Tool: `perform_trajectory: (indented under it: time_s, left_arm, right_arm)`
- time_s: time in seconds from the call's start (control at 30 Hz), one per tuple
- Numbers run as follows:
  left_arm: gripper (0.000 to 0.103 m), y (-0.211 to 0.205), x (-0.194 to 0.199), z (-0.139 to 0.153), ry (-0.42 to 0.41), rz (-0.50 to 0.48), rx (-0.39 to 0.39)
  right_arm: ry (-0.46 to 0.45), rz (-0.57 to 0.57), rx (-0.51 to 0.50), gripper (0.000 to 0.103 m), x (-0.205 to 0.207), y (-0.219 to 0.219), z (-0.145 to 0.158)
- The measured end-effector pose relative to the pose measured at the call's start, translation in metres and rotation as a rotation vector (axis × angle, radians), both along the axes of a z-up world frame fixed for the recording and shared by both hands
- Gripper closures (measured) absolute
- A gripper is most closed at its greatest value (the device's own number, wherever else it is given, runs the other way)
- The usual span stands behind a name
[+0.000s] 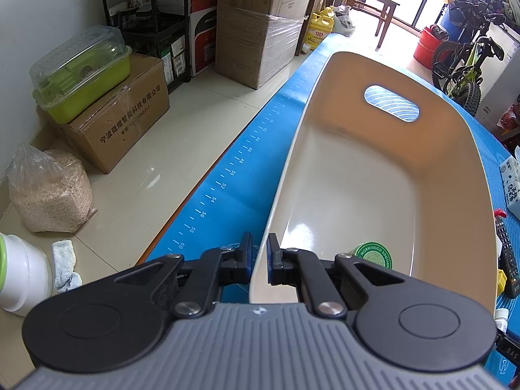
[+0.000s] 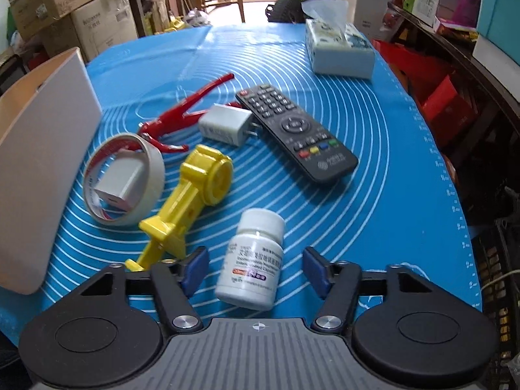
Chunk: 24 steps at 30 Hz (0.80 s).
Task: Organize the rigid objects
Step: 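Grasp the white pill bottle with the right tool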
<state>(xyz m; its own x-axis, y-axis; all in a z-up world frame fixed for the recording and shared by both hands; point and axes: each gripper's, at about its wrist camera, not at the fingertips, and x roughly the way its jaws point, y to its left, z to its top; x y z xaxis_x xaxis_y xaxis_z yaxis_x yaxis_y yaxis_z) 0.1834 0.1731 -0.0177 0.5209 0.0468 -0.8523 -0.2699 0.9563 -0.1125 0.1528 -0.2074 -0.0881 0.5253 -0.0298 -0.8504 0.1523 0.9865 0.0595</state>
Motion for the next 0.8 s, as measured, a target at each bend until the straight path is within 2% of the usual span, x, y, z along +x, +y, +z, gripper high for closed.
perform_trajectory:
  time_s: [0.13, 0.2, 0.23, 0.5, 0.8]
  left_arm:
    - [0.092, 0.000, 0.000, 0.000, 0.000, 0.000, 0.000]
    - [0.092, 0.000, 0.000, 0.000, 0.000, 0.001, 0.000]
    - [0.092, 0.000, 0.000, 0.000, 0.000, 0.000, 0.000]
    - [0.092, 0.000, 0.000, 0.000, 0.000, 0.001, 0.000]
    - [0.092, 0.000, 0.000, 0.000, 0.000, 0.002, -0.001]
  right_arm:
    - [-0.002, 0.005, -0.009, 0.045, -0.001, 0.000, -0.001]
    - [0.000, 0.013, -0.020, 0.056, -0.001, 0.001, -0.001]
    - [0.002, 0.014, -0.028, 0.058, 0.000, 0.000, -0.001]
    - [-0.054, -0.013, -0.040, 0.059, -0.006, -0.001, 0.009]
    - [-0.172, 0.027, 0.011, 0.059, 0.002, 0.011, 0.058]
